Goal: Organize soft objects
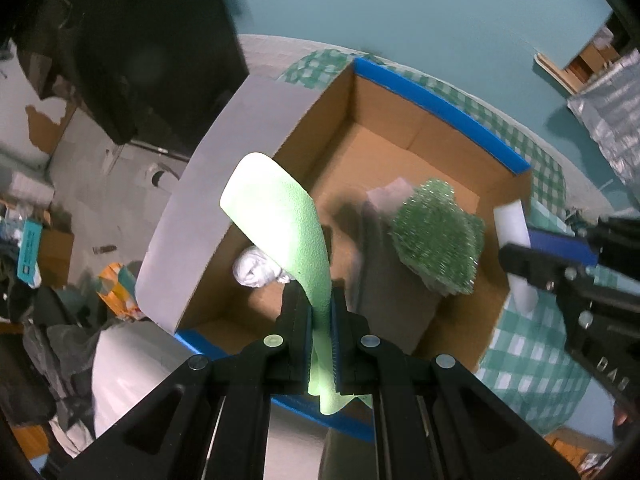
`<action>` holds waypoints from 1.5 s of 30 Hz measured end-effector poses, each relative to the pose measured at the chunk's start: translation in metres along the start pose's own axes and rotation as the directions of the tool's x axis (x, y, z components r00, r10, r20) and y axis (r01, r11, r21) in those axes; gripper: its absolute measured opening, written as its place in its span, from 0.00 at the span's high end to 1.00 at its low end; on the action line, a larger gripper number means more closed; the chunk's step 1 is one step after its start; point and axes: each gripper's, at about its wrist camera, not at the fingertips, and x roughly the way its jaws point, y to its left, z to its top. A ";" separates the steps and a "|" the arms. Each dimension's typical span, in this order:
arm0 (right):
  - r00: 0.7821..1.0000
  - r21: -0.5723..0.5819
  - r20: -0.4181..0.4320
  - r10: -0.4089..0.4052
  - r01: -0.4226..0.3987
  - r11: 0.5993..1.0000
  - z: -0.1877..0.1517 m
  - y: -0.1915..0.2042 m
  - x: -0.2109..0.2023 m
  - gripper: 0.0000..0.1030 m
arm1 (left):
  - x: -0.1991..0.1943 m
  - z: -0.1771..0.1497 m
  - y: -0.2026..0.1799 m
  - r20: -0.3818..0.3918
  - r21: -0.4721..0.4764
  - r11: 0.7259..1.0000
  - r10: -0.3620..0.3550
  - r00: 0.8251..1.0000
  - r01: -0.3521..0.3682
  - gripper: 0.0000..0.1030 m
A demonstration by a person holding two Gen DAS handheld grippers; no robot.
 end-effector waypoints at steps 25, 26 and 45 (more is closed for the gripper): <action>0.996 0.136 0.075 -0.038 0.027 0.990 0.004 -0.016 -0.022 0.52 | -0.018 -0.007 0.006 0.077 -0.008 1.000 0.002 0.997 -0.002 0.25; 0.996 0.139 0.081 -0.040 0.028 0.990 0.003 -0.018 -0.025 0.52 | -0.020 -0.007 0.006 0.083 -0.006 1.000 0.004 0.997 -0.003 0.24; 0.972 0.146 0.206 -0.110 0.080 0.986 -0.019 -0.004 -0.100 0.41 | -0.089 -0.036 -0.006 0.174 0.043 0.999 -0.011 0.985 0.003 0.21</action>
